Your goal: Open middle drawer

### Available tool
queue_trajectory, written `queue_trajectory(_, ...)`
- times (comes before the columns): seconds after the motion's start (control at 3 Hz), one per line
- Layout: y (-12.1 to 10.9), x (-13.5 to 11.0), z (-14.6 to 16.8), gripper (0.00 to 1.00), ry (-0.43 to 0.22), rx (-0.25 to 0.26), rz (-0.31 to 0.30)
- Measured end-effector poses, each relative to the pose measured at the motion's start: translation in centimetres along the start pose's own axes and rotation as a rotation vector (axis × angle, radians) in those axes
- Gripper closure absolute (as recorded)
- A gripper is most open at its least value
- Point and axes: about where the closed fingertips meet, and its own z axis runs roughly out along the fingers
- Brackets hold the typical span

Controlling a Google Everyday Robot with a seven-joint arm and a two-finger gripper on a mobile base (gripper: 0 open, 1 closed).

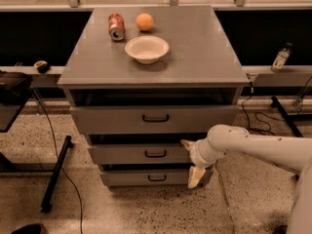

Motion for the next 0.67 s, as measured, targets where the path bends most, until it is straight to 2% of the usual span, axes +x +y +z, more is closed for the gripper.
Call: queue_trajectory(0.67,-1.0,4.1,2.5,0.00,0.014,0.013,0.108)
